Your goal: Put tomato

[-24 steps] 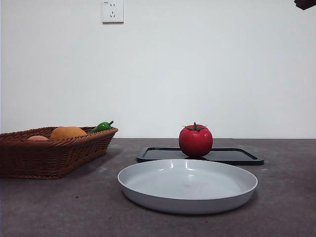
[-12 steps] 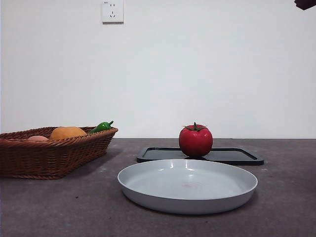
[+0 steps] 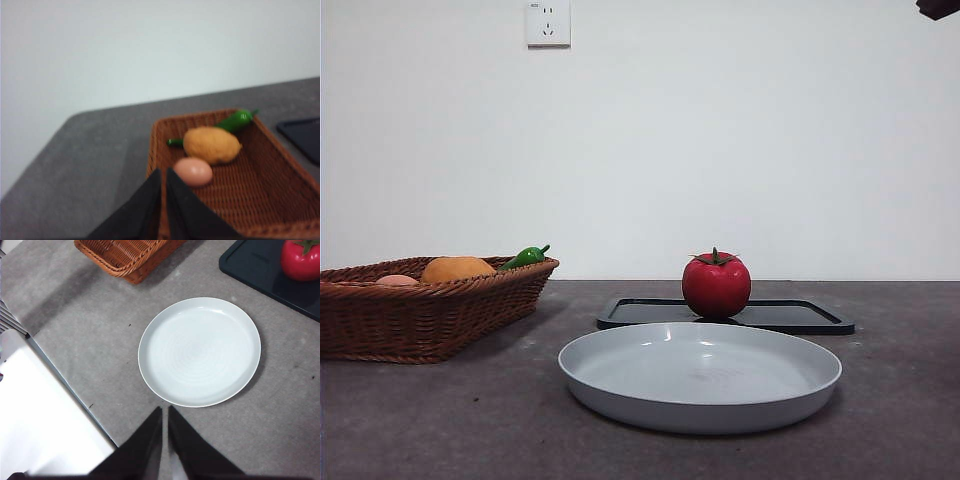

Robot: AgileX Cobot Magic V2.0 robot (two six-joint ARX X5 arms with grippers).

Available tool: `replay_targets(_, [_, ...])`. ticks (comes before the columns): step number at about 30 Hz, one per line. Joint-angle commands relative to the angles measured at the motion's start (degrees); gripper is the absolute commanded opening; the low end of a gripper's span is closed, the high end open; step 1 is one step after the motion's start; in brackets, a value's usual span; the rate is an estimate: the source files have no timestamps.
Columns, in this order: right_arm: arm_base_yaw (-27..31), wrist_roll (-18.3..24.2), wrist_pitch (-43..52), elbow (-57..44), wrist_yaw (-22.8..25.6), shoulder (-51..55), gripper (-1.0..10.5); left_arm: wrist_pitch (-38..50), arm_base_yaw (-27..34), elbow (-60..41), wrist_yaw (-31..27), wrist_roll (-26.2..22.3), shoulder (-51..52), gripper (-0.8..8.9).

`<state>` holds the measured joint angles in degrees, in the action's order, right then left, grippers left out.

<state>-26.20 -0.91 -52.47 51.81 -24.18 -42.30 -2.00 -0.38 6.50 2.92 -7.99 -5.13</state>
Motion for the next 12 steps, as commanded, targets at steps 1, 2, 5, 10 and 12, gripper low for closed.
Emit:
replay_targets(1, [-0.31, -0.55, 0.35, 0.46, -0.02, -0.22, 0.1, -0.85, 0.13, -1.73, -0.20, 1.05, 1.57, 0.16])
replay_targets(2, [-0.31, -0.52, 0.37, 0.46, 0.00, -0.22, 0.1, -1.42, 0.13, -2.43, -0.20, 1.05, 2.16, 0.16])
replay_targets(5, [-0.31, -0.55, 0.35, 0.46, -0.02, -0.22, 0.1, -3.23, 0.13, -4.04, -0.20, 1.22, 3.78, 0.16])
replay_targets(10, [-0.31, -0.55, 0.35, 0.46, 0.00, -0.22, 0.1, -7.26, 0.11, -5.14, -0.20, 1.22, 4.96, 0.16])
replay_targets(12, [-0.31, -0.55, 0.35, 0.46, -0.02, -0.22, 0.1, -8.39, 0.11, -5.27, -0.20, 1.42, 4.96, 0.16])
